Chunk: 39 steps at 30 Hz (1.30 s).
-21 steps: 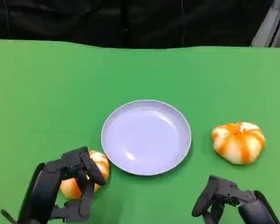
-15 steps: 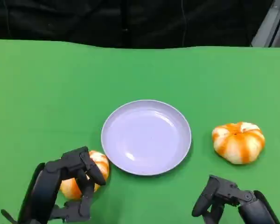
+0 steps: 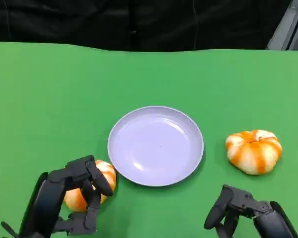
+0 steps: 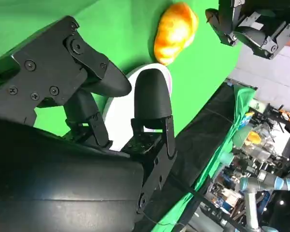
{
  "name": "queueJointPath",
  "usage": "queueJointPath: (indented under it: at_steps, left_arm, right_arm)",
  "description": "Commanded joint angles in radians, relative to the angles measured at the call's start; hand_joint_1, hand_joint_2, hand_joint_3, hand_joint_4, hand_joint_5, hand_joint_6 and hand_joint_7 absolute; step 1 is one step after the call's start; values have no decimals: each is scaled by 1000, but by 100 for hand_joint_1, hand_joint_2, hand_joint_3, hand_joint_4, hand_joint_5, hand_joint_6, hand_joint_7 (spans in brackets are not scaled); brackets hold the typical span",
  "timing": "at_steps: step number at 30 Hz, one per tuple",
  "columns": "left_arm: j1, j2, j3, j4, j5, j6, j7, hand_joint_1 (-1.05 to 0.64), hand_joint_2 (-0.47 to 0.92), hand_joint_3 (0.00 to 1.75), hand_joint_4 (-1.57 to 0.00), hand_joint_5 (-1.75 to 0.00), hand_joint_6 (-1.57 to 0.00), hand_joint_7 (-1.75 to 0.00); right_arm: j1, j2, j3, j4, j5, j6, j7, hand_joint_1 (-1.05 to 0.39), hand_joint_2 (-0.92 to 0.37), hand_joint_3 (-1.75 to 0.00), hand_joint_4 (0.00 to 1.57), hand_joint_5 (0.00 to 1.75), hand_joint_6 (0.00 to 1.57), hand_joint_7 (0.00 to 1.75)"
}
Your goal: Grasp the bread from the table and place it into the plate.
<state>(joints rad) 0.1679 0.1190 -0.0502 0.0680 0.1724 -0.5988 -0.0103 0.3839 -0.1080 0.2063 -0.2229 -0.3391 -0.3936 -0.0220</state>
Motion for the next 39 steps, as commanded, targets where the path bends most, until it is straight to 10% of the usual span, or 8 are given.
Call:
queueJointPath:
  at_steps: [1,10,22,39]
  left_arm:
    - [-10,15,11,19,-9,-10,-3,3,41,126,-80,-148,-84,-111]
    - [-10,42,19,-6,141,74,38,-25,88,18,-29,-68,-57,-3]
    - [-17,123,-28,-91,470,351,69,-55,92,1,0,-18,-6,0]
    - [-184,204,-199,9,644,605,-59,-52,92,4,-43,-25,-35,-6]
  right_arm:
    - [1,-1,-2,-9,6,-4,-7,-7,-36,-136,80,173,72,139]
    - [1,3,3,-20,0,8,-5,-7,-34,-138,81,174,72,140]
    - [14,5,11,-42,-6,23,-2,-4,-33,-139,80,173,72,141]
    - [21,9,17,-54,-7,24,-3,-1,-33,-141,82,174,73,140]
